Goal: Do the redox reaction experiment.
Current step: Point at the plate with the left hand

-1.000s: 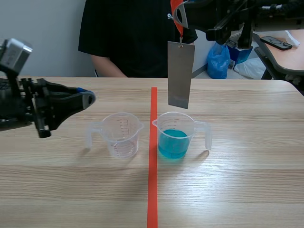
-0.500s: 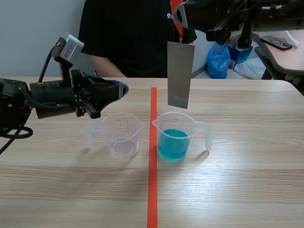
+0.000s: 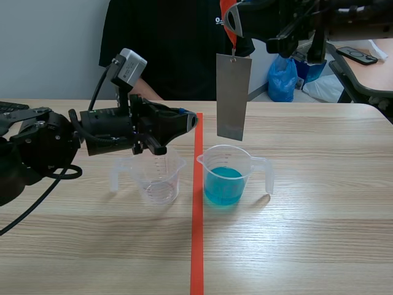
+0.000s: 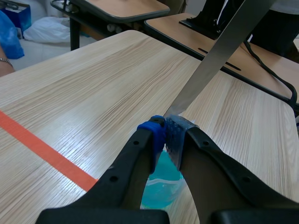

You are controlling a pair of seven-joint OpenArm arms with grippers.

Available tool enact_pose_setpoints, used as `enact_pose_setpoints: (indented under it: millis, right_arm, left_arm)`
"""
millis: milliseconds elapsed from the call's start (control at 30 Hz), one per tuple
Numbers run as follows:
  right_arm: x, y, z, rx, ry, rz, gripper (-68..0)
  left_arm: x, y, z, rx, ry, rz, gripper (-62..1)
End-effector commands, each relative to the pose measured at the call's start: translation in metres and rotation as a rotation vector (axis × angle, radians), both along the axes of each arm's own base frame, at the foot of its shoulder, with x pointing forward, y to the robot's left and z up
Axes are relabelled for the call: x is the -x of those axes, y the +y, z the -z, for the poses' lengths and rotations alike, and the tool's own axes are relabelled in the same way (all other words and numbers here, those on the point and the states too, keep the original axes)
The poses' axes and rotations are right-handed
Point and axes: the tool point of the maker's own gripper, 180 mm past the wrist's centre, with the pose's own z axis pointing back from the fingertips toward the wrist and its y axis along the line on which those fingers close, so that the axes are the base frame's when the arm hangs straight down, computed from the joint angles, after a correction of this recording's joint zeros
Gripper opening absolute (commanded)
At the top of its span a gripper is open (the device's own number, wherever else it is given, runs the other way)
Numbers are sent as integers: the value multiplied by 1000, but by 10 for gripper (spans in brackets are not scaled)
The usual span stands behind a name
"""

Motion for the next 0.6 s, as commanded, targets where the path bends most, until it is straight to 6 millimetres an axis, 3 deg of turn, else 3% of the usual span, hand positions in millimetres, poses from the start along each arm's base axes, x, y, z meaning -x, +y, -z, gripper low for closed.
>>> enact_pose_setpoints:
  millis: [0,567]
  right_arm:
    - [0,1,-8,-19,-17,-7,-658]
    - [0,1,-8,-19,-17,-7,-658]
  left_arm:
    - [-7,-6,-22,37,-46,10,-569]
    - [-8,-5,-21,18,-44,13,-569]
